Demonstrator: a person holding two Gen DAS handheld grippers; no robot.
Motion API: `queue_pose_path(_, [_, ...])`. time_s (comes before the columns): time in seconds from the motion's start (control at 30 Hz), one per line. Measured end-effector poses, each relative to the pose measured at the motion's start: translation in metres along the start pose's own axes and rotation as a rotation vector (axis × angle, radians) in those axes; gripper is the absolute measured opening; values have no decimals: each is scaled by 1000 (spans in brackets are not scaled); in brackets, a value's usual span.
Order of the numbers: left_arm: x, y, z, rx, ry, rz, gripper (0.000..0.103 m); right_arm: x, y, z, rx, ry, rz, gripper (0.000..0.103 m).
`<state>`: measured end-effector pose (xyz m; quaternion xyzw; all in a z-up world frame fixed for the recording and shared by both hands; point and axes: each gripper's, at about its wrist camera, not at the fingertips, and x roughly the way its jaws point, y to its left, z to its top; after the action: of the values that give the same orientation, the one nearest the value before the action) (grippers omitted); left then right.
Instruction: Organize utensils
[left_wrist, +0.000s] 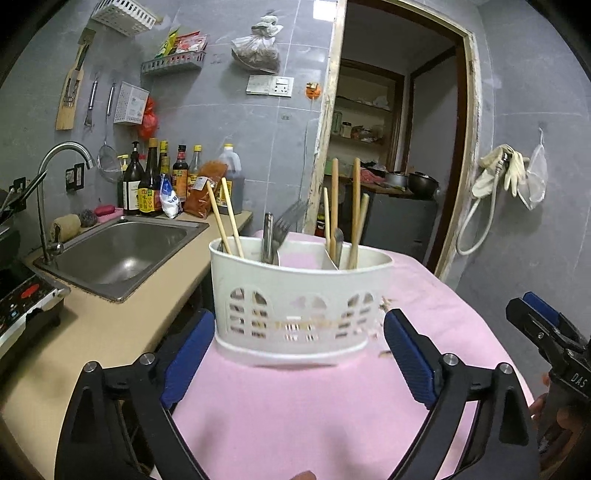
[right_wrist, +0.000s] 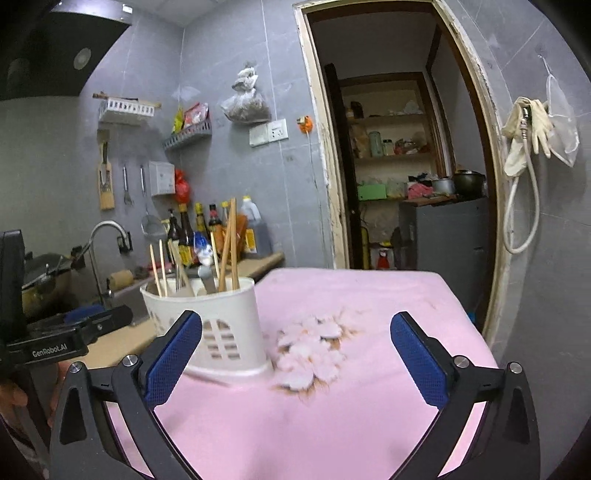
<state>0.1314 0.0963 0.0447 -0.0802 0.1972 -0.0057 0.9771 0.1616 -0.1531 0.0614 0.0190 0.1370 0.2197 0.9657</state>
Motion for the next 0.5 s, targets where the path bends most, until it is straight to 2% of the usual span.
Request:
queue_pose_path(0.27, [-28, -3, -27, 15, -51, 16, 91, -35, 4, -21, -20, -2, -92, 103])
queue_pose_path(0.5, [-45, -7, -52, 42, -37, 8, 91, -60, 7, -37, -34, -5, -157, 103])
